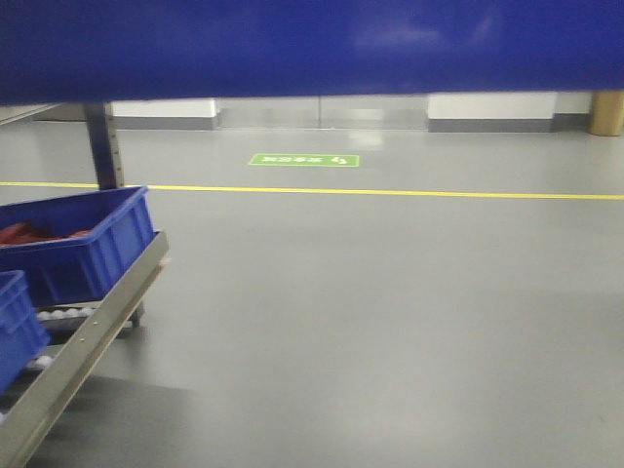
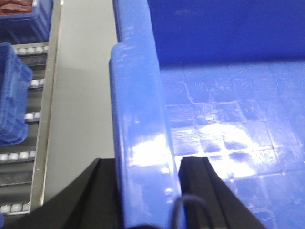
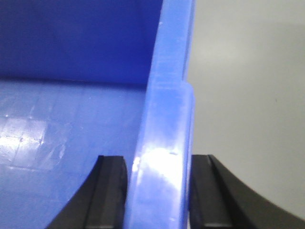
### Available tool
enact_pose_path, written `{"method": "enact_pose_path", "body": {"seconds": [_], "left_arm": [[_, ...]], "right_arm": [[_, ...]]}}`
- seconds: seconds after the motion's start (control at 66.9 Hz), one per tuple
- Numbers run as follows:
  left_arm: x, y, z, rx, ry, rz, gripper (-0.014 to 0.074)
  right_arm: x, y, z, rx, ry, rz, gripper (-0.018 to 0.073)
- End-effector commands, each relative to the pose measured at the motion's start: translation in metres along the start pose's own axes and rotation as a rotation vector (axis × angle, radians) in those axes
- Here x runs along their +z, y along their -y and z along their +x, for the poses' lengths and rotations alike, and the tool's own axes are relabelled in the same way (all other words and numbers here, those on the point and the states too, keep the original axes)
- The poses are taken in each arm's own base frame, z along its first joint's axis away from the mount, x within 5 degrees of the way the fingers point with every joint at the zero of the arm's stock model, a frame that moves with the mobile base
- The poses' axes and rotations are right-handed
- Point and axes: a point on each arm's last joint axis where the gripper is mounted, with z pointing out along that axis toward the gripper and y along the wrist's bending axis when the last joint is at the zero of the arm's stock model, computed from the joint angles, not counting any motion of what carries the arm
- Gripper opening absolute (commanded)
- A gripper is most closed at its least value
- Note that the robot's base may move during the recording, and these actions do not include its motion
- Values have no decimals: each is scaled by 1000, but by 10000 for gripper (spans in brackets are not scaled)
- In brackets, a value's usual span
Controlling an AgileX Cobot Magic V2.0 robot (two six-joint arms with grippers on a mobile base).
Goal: Move blue bin to conveyor side
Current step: 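Carry the bin in both grippers while driving away from the rack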
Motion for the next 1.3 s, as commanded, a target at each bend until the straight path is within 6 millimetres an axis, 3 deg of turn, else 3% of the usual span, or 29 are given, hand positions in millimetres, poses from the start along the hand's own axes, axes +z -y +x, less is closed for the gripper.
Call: {"method": "enact_pose_path", "body": {"seconds": [0.0, 1.285], "left_arm": [[-11, -4, -7, 31, 105, -45, -10], [-11, -4, -7, 32, 105, -47, -10]], "right_arm": [[-13, 7, -8, -52, 128, 68, -82], [-13, 7, -8, -52, 128, 68, -82]]}}
